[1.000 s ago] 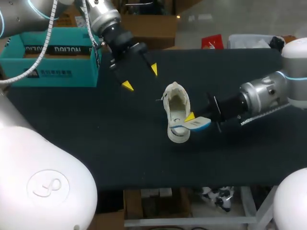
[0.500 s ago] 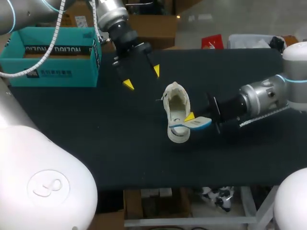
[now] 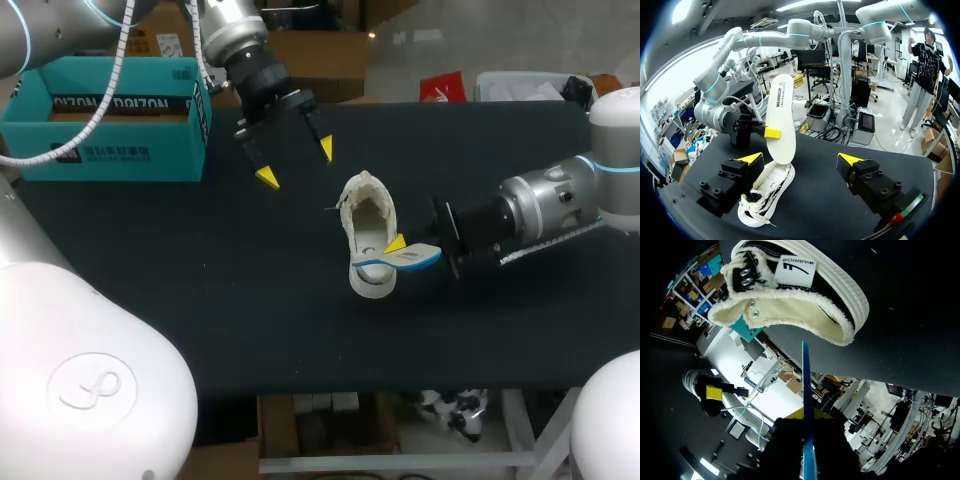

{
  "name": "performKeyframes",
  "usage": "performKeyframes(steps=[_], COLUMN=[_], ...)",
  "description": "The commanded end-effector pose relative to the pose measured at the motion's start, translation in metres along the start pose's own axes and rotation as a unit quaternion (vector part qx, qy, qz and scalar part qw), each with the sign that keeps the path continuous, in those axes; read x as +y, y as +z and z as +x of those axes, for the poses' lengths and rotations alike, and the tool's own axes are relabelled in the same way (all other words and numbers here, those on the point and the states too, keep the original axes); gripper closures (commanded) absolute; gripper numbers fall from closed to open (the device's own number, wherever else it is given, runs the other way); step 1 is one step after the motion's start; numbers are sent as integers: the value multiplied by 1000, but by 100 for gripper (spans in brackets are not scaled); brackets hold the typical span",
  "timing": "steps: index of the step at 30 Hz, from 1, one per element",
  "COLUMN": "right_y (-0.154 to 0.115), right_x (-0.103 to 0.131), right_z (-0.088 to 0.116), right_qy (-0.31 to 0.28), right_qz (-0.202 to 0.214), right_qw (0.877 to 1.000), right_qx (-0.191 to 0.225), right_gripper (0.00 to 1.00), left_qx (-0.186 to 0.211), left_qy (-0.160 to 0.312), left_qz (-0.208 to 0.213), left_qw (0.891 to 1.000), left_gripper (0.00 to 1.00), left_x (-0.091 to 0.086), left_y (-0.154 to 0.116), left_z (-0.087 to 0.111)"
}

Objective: Open the shoe tongue, take the insole out of the shoe, put the insole back into the shoe, and pack the shoe into the shoebox

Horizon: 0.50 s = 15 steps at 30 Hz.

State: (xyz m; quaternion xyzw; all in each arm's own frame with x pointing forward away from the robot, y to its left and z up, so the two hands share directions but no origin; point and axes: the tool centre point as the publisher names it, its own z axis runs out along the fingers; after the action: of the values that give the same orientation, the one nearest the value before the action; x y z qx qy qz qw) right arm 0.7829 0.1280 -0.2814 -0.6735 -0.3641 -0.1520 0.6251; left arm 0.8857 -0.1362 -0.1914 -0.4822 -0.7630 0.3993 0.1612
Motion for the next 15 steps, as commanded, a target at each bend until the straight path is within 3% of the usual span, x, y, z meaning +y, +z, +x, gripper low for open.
performKeyframes(steps=[1, 13, 15], right_y=[0, 0, 0], right_x=[-1, -1, 1], right_z=[-1, -1, -1], right_qy=[0, 0, 1], right_qz=[-1, -1, -1], right_qw=[1000, 1000, 1000], right_qx=[1, 1, 13], right_gripper=[100, 100, 100], left_qx=[1, 1, -31], left_qy=[0, 0, -5], left_qz=[0, 0, -4], left_qw=[1000, 1000, 999], left_gripper=[0, 0, 0], left_x=[0, 0, -2], left_y=[0, 0, 5], left_z=[0, 0, 2])
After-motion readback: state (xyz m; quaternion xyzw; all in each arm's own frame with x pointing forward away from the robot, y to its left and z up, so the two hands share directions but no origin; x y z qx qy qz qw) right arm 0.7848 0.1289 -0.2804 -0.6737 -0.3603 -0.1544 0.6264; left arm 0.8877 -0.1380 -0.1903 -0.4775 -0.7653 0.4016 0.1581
